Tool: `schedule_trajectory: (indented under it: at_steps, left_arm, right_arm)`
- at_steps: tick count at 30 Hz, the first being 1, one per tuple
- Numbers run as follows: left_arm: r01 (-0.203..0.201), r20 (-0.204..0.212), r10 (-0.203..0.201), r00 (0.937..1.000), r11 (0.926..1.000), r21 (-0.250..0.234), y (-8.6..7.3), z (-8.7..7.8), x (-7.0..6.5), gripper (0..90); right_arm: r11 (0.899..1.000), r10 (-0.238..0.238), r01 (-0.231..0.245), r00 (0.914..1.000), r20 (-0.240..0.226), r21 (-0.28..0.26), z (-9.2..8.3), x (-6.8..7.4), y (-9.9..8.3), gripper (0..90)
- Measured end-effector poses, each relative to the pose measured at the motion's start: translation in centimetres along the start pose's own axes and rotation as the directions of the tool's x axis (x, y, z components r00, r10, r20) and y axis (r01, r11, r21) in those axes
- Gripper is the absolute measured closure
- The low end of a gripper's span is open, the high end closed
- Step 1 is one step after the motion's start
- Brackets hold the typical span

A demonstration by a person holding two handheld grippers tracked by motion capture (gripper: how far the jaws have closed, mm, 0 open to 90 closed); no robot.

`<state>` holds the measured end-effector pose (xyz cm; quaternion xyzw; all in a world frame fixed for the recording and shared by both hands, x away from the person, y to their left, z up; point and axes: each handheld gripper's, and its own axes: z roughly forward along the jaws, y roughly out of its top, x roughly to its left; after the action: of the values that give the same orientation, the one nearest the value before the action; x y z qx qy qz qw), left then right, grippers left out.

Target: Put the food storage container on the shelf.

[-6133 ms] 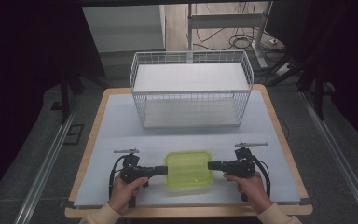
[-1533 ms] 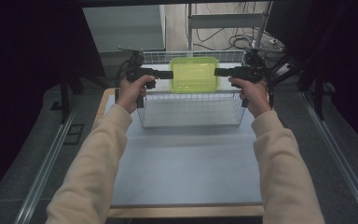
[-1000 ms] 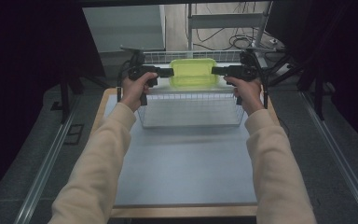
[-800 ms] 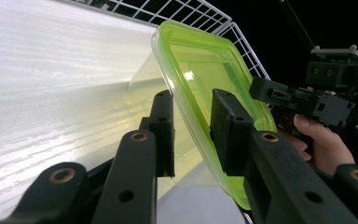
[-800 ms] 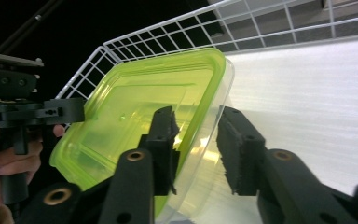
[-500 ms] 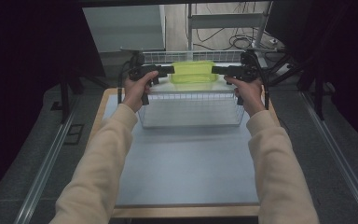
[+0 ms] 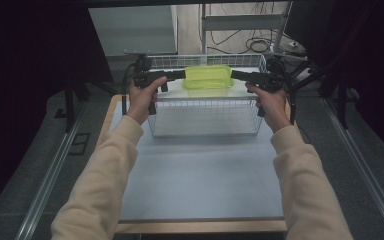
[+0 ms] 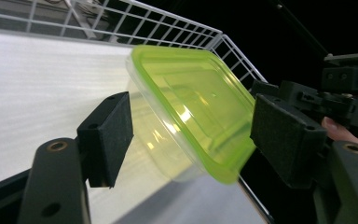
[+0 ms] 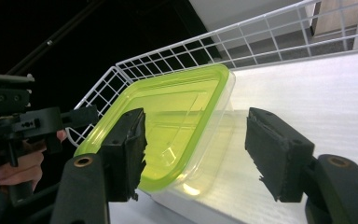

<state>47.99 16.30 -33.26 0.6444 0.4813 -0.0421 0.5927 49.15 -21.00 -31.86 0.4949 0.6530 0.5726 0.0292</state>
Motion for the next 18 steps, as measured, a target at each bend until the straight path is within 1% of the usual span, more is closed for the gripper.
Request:
schedule_trajectory:
  at_steps: [4, 6, 7, 8, 11, 14, 16, 17, 18]
  left_arm:
    - [-0.007, 0.02, 0.007, 0.9998, 1.0, 0.005, -0.6, -0.8, -0.3, 28.5]
    - [-0.011, 0.019, 0.011, 0.9998, 0.9999, -0.002, -0.9, -1.3, -0.6, 28.3]
    - [-0.01, 0.025, 0.011, 0.9996, 0.9999, -0.005, -1.2, -1.7, -0.7, 28.3]
    - [-0.009, 0.026, 0.009, 0.9996, 0.9999, -0.009, -1.3, -1.9, -0.8, 28.3]
    - [-0.021, 0.032, 0.022, 0.9993, 0.9997, -0.014, -2.2, -2.7, -1.1, 28.1]
    - [-0.048, 0.038, 0.048, 0.9981, 0.9988, -0.009, -3.4, -3.4, -1.5, 26.8]
    - [-0.058, 0.042, 0.058, 0.9974, 0.9983, -0.009, -4.1, -3.7, -1.7, 26.5]
    - [-0.057, 0.052, 0.057, 0.997, 0.9983, -0.011, -4.7, -4.0, -1.8, 26.4]
    - [-0.057, 0.058, 0.057, 0.9967, 0.9984, -0.01, -5.0, -4.1, -1.9, 26.4]
  right_arm:
    - [1.0, -0.006, 0.006, 0.9999, -0.013, -0.003, -1.0, 0.1, -0.2, 37.4]
    - [1.0, -0.013, 0.013, 0.9998, -0.016, 0.001, -1.5, 0.1, -0.5, 36.5]
    - [1.0, -0.019, 0.019, 0.9995, -0.024, -0.002, -2.0, 0.2, -0.8, 36.1]
    - [1.0, -0.019, 0.019, 0.9995, -0.024, -0.002, -2.0, 0.2, -0.8, 36.1]
    - [0.999, -0.046, 0.046, 0.9986, -0.025, -0.001, -2.7, 0.4, -1.4, 35.2]
    - [0.997, -0.078, 0.078, 0.9967, -0.023, 0.008, -3.2, 0.6, -2.2, 34.3]
    - [0.996, -0.09, 0.09, 0.9954, -0.034, 0.005, -3.7, 0.7, -2.8, 33.4]
    - [0.996, -0.09, 0.09, 0.9952, -0.039, 0.008, -3.9, 0.8, -3.1, 32.9]
    - [0.995, -0.102, 0.103, 0.9938, -0.042, 0.002, -4.3, 0.8, -3.8, 32.3]
